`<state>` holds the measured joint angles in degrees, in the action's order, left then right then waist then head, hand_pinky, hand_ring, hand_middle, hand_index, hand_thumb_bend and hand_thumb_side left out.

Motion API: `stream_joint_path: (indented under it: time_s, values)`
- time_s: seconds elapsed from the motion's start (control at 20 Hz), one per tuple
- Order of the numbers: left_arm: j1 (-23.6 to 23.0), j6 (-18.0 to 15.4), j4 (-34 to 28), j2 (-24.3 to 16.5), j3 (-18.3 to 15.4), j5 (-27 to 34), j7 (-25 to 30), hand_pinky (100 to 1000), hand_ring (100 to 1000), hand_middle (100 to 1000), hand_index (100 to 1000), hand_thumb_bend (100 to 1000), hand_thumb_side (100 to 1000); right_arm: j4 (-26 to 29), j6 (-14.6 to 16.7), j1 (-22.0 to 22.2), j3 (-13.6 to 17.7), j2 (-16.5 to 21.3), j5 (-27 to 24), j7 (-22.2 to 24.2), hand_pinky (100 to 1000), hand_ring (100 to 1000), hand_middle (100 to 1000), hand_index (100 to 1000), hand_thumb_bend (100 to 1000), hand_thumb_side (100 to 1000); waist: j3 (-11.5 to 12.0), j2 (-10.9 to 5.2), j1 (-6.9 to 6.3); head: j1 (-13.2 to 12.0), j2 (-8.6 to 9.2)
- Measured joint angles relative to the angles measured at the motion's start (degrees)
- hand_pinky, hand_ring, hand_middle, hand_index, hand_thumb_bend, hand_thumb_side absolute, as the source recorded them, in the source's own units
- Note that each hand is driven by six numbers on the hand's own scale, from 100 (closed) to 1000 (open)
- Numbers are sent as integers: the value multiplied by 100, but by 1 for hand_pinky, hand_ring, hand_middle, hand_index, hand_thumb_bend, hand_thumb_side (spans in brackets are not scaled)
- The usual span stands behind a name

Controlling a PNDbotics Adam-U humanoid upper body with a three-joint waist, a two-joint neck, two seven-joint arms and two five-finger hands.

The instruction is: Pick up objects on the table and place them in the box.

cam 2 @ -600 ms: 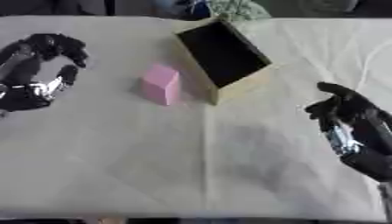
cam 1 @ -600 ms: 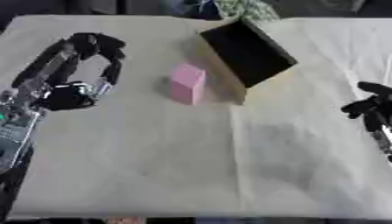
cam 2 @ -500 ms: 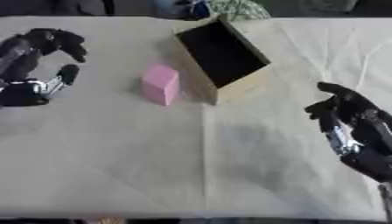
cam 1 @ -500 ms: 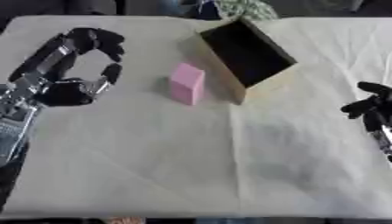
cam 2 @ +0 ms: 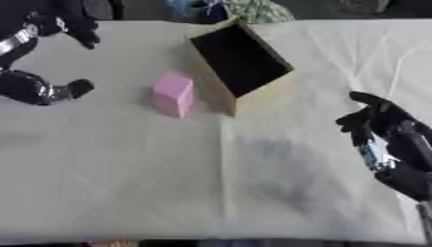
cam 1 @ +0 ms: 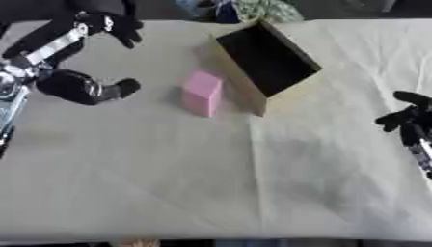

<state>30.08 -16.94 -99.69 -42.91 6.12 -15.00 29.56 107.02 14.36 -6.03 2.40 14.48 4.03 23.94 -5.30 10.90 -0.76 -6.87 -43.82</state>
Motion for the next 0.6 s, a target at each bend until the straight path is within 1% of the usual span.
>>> stream_joint_path:
  time_s: [0.15,0.25,0.35,0.45,0.55,0.6]
  values:
    - [477,-156,291,-189,279,-179,298,841,745,736,927,563,393,0,5,0,-31,9,0,9,765,704,523,914,100,561,-23,-15,-4,-2,0]
    - [768,-258,540,-225,441,-280,462,840,745,735,927,573,398,0,9,2,-34,27,1,17,765,704,523,915,100,561,-31,-25,-19,-5,0]
    - [1049,-361,826,-222,586,-398,582,839,745,735,927,574,399,-1,13,4,-39,45,1,25,765,704,523,915,100,561,-40,-27,-19,-5,0]
    - [1204,-458,1076,-192,684,-510,650,836,746,726,926,588,409,-1,15,6,-53,46,2,31,765,704,523,914,100,561,-43,-28,-19,-5,0]
    - [1449,-543,1361,-89,796,-654,722,835,744,726,926,593,409,-1,15,9,-65,47,8,34,765,704,523,914,100,547,-59,-31,-18,-6,0]
    - [1571,-610,1500,-16,853,-731,746,834,745,723,925,601,413,-1,15,18,-65,48,11,34,765,704,523,914,100,561,-63,-31,-20,-6,-1]
